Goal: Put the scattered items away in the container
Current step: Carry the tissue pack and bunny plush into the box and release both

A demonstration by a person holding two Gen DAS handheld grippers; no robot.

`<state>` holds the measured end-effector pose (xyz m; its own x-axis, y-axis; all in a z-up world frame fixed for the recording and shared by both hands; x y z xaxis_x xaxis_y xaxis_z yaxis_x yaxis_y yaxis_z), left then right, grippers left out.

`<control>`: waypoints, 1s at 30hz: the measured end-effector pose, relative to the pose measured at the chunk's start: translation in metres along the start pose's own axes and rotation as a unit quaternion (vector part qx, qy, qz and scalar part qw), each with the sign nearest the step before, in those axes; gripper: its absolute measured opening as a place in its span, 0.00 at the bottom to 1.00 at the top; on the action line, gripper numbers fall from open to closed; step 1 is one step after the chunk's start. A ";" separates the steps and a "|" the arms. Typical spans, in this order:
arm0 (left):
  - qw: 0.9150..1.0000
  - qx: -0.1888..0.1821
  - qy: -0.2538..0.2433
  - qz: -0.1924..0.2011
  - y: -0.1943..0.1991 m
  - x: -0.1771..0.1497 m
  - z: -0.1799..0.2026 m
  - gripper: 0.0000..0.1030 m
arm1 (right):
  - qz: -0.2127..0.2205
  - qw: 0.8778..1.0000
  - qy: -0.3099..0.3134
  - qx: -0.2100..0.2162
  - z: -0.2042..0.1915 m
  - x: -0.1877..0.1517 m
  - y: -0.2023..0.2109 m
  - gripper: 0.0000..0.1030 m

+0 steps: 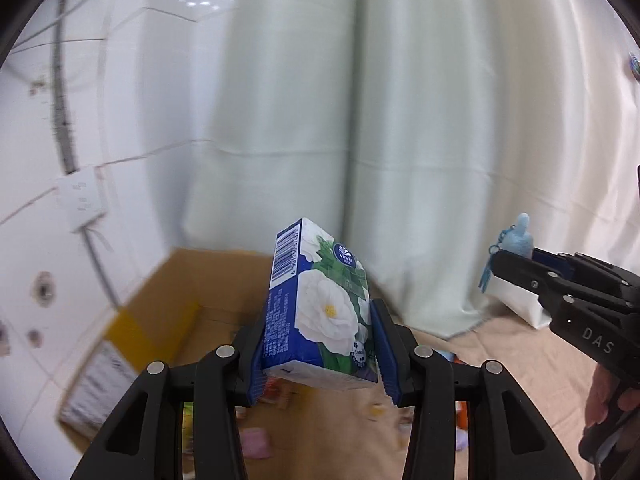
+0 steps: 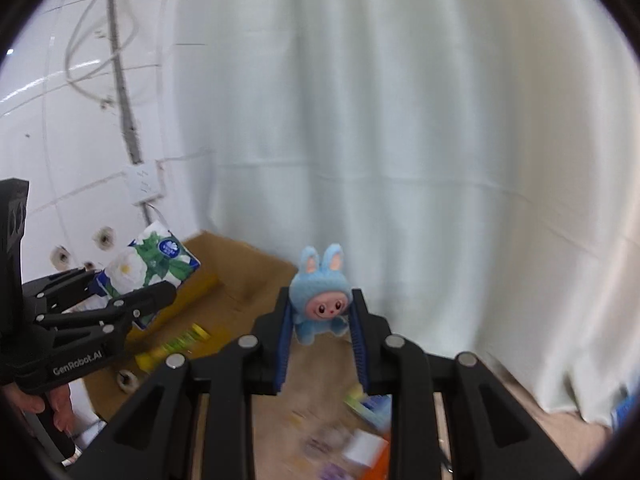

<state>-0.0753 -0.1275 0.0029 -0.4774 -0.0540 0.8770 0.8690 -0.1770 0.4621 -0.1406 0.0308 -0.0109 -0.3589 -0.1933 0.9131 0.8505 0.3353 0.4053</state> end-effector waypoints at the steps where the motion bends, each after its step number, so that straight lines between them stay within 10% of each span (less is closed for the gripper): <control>1: 1.000 0.011 0.002 0.003 0.007 0.002 -0.012 0.44 | 0.004 1.000 0.005 0.009 -0.015 0.007 -0.001 0.30; 16: 0.995 0.062 0.074 -0.020 0.025 -0.035 -0.136 0.44 | -0.029 0.994 0.045 0.093 -0.165 0.006 -0.057 0.30; 30: 0.991 0.034 0.105 -0.076 -0.013 -0.077 -0.146 0.44 | -0.089 0.993 0.035 0.071 -0.168 -0.037 -0.094 0.30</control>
Point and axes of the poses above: each gripper's, at about its wrist camera, not at the fingertips, and y roughly against the way its jaws point, z to its right, x to its top, the point moved 6 cm from there along -y, roughly the way its jaws point, and after that the axes turned 14 degrees about -x, right-handed, at the moved point
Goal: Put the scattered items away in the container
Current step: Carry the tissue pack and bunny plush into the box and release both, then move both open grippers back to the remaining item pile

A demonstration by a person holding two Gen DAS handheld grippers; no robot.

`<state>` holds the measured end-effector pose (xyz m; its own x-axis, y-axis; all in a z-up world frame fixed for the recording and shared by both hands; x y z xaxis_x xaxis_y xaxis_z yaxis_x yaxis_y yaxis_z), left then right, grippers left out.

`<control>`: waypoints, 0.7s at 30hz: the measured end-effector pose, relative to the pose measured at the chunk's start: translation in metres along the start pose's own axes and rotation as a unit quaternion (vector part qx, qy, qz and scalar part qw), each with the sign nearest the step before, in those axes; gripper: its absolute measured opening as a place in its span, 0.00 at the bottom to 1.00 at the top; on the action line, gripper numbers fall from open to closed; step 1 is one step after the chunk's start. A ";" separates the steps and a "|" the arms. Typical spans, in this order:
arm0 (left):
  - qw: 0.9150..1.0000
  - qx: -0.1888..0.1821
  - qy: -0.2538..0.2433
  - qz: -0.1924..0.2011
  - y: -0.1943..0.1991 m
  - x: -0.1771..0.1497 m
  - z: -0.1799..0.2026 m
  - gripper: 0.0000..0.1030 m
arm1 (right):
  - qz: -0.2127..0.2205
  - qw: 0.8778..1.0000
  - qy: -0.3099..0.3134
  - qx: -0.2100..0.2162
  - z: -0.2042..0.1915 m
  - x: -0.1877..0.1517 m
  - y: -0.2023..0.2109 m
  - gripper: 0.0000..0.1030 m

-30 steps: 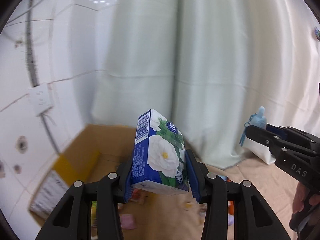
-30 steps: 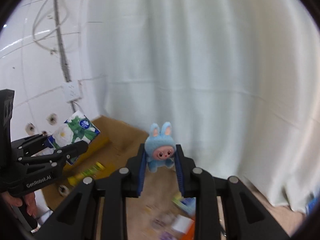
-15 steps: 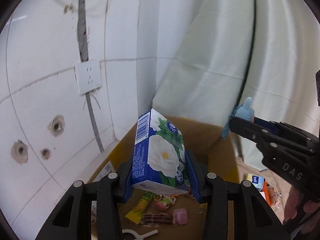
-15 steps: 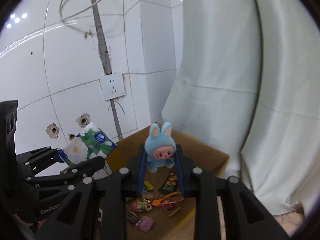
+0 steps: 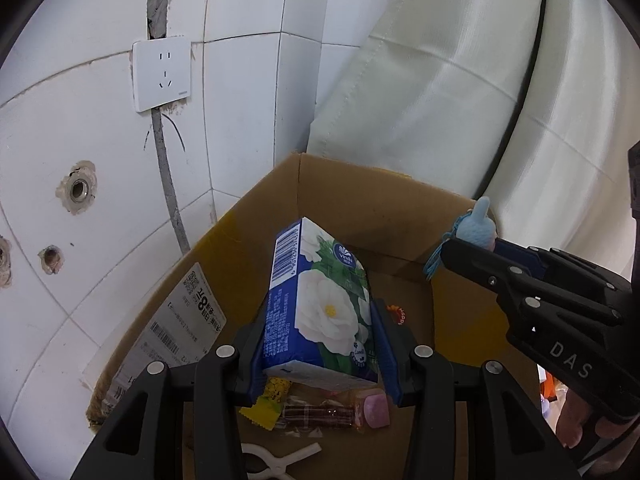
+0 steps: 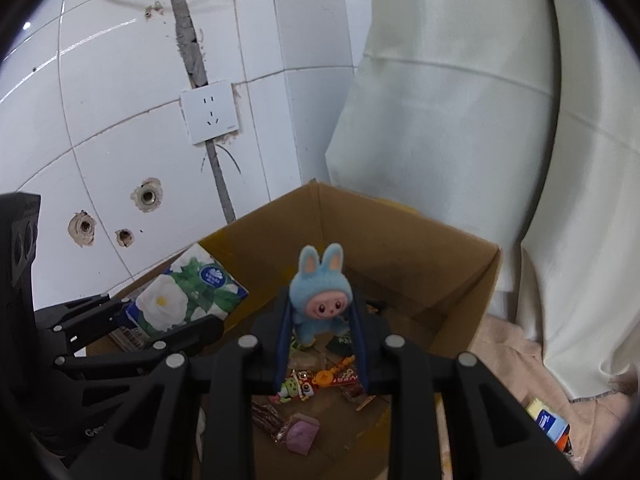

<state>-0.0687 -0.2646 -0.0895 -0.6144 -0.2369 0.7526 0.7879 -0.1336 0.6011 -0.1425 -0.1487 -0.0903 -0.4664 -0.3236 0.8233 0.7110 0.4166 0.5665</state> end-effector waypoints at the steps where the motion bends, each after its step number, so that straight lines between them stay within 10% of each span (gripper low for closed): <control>1: 1.000 -0.001 0.001 0.000 0.000 0.000 0.000 0.45 | 0.003 1.000 -0.001 -0.005 0.001 0.000 -0.001 0.31; 3: 1.000 -0.004 0.002 0.003 0.001 -0.002 0.000 0.45 | 0.001 1.000 0.002 -0.010 0.001 0.001 -0.001 0.35; 6: 1.000 -0.007 0.006 0.002 0.001 -0.002 -0.001 0.45 | 0.007 1.000 -0.003 -0.013 0.003 0.003 0.001 0.67; 21: 1.000 0.012 0.009 -0.020 -0.004 -0.005 -0.007 0.48 | 0.019 0.998 -0.020 -0.055 0.019 0.006 0.010 0.86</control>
Point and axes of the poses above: each gripper's, at about its wrist camera, not at the fingertips, and y roughly against the way its jaws point, z to its right, x to its top, the point moved 6 cm from there along -y, roughly the way its jaws point, and after that the axes turned 14 degrees about -x, right-handed, at the moved point
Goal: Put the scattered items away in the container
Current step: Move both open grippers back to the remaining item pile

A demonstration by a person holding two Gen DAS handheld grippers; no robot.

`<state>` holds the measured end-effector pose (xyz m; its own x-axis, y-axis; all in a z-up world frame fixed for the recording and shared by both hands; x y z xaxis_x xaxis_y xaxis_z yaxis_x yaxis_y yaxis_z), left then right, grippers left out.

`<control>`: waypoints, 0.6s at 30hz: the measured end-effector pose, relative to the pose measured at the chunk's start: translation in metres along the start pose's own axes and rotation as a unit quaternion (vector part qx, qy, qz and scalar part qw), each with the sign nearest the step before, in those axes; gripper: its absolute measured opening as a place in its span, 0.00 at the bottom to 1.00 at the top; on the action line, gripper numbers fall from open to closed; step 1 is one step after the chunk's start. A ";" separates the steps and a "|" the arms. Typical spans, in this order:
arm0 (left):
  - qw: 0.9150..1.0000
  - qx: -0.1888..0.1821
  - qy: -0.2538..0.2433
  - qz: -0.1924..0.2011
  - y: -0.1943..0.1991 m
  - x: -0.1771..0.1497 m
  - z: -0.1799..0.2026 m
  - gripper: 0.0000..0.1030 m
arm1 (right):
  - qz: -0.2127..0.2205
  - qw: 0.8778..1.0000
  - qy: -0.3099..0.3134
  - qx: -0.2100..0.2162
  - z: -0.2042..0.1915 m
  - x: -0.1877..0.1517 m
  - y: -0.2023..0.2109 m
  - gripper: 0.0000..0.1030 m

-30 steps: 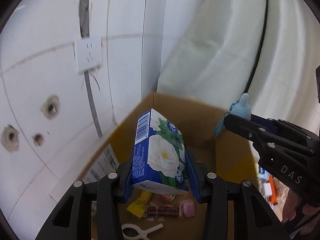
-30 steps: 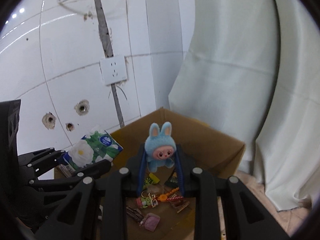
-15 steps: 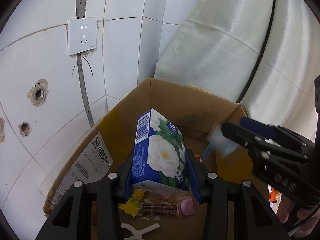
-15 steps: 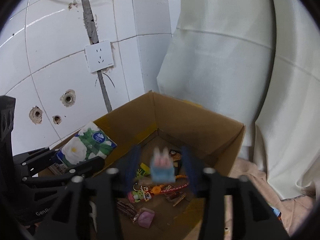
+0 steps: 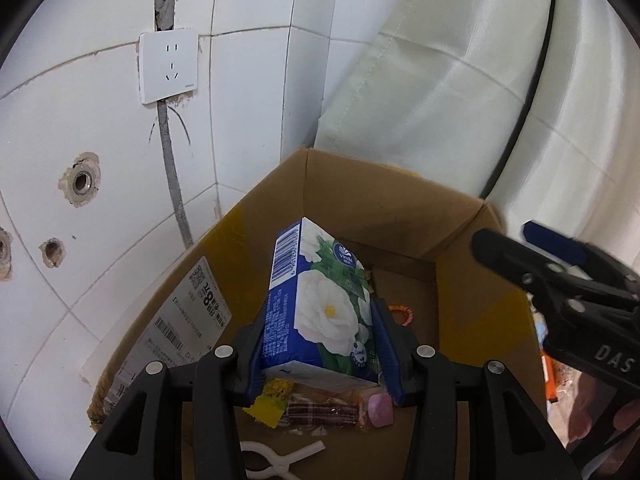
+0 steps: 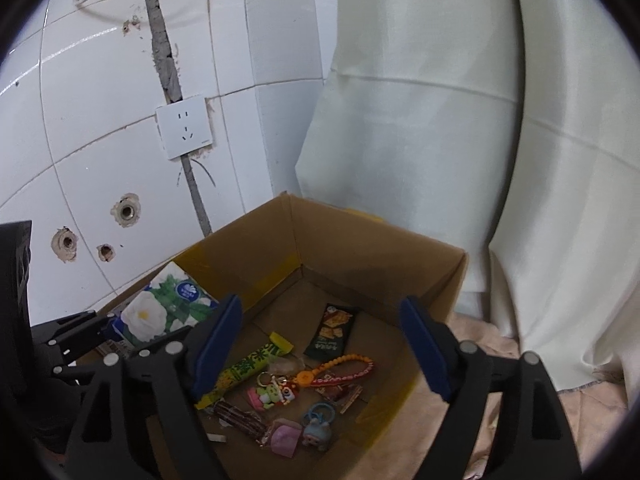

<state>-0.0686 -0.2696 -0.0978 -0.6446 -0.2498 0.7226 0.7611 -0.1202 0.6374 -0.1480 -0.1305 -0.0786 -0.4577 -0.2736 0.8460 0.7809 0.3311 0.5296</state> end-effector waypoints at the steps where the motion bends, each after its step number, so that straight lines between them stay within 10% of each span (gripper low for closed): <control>1: 1.000 0.000 0.002 -0.010 -0.002 -0.001 0.000 0.48 | 0.001 1.000 -0.001 -0.001 0.001 0.000 0.001 0.89; 4: 1.000 -0.014 0.011 -0.022 -0.005 -0.002 0.000 0.51 | 0.000 1.000 -0.011 -0.003 0.006 0.001 0.002 0.93; 9: 0.999 -0.023 0.017 -0.022 0.000 -0.003 0.004 0.87 | 0.002 1.000 -0.020 -0.018 0.017 -0.001 0.005 0.95; 18: 0.999 -0.028 -0.026 0.010 0.018 0.008 0.053 0.88 | 0.011 0.998 -0.036 -0.059 0.059 -0.001 0.031 1.00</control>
Point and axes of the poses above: each gripper's, at about its wrist camera, not at the fingertips, and y roughly against the way its jaws point, z to its right, x to its top, the point moved 6 cm from there along -y, roughly the way its jaws point, and after that the axes turned 14 degrees about -x, right-handed, at the moved point
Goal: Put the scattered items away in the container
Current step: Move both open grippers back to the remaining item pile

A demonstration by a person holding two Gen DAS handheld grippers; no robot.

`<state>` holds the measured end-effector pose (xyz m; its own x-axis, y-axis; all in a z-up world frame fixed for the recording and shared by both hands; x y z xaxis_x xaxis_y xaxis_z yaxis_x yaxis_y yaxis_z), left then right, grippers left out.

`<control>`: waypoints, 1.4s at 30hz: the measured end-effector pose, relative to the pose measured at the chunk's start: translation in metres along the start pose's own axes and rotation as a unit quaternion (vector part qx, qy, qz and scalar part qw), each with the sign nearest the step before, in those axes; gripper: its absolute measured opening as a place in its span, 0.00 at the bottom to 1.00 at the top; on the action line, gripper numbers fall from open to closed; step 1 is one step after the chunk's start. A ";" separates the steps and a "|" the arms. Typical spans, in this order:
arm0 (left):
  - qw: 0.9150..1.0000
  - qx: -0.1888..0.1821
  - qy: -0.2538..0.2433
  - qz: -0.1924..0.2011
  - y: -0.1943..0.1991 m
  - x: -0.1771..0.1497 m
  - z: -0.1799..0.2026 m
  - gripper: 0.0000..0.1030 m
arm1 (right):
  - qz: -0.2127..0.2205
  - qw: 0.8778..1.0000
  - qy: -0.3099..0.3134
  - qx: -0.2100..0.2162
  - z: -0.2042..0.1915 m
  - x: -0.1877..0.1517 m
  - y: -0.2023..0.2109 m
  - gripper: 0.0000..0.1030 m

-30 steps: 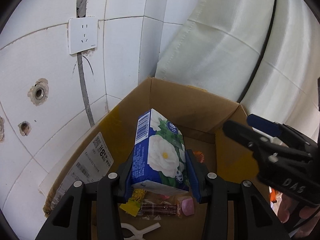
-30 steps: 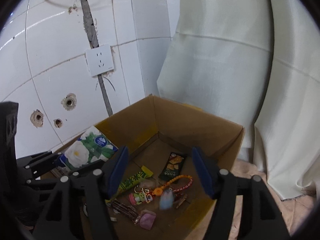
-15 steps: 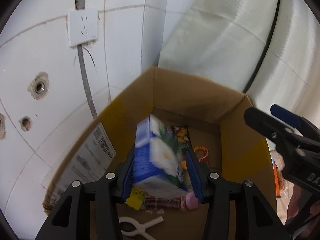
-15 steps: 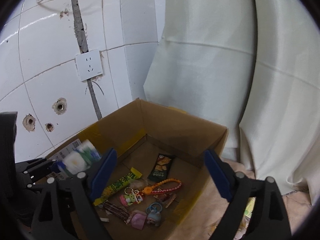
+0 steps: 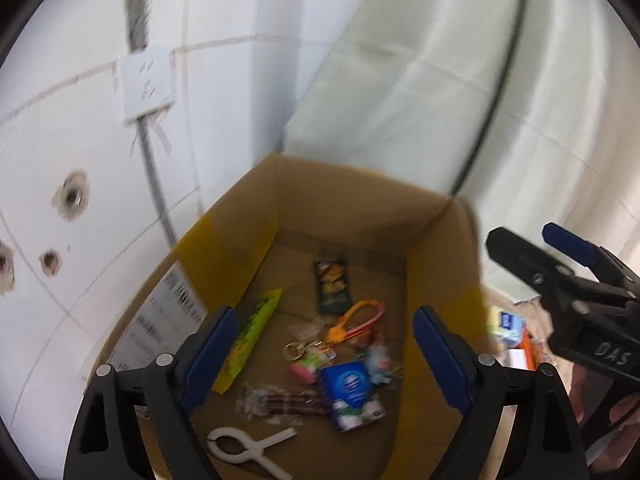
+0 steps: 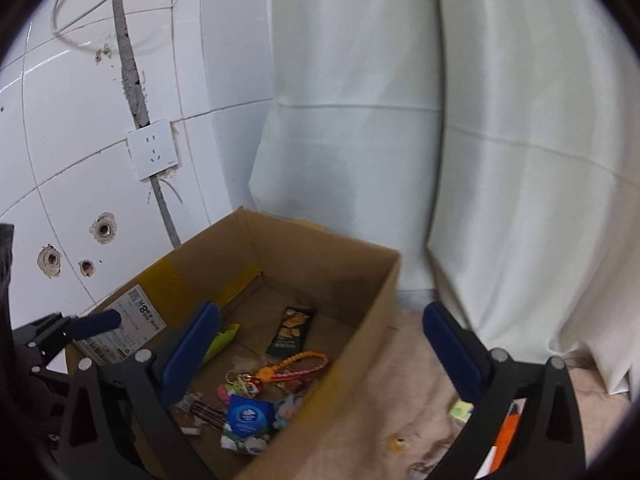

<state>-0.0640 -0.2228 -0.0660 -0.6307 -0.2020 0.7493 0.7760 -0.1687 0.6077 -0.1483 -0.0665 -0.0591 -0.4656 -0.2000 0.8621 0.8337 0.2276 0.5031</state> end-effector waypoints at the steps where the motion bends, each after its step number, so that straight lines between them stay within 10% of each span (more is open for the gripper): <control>1: 1.000 -0.005 -0.008 0.007 0.002 0.002 0.010 0.88 | 0.004 1.000 -0.005 -0.012 0.012 0.001 0.005 1.00; 12: 0.991 -0.100 -0.090 0.001 -0.019 -0.002 0.145 0.88 | 0.018 0.990 -0.042 -0.132 0.149 -0.022 0.056 1.00; 21: 0.987 -0.072 -0.136 -0.041 -0.072 -0.036 0.221 0.88 | -0.020 0.979 -0.075 -0.187 0.248 -0.077 0.075 1.00; 42: 0.988 -0.028 -0.110 -0.102 -0.141 -0.127 0.219 0.88 | -0.118 0.973 -0.100 -0.173 0.271 -0.169 0.042 1.00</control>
<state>-0.0928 0.0378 -0.1892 -0.7527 0.0554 0.6560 0.6278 -0.2394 0.7406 -0.1153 0.2348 -0.1671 -0.6755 -0.0114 0.7373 0.7309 -0.1426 0.6674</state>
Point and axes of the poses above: each gripper's, at about its wrist camera, not at the fingertips, and y roughly against the way its jaws point, z to its right, x to its top, the point moved 6 cm from there along -y, roughly the way its jaws point, and after that the axes turned 14 degrees about -x, right-handed, at the moved point
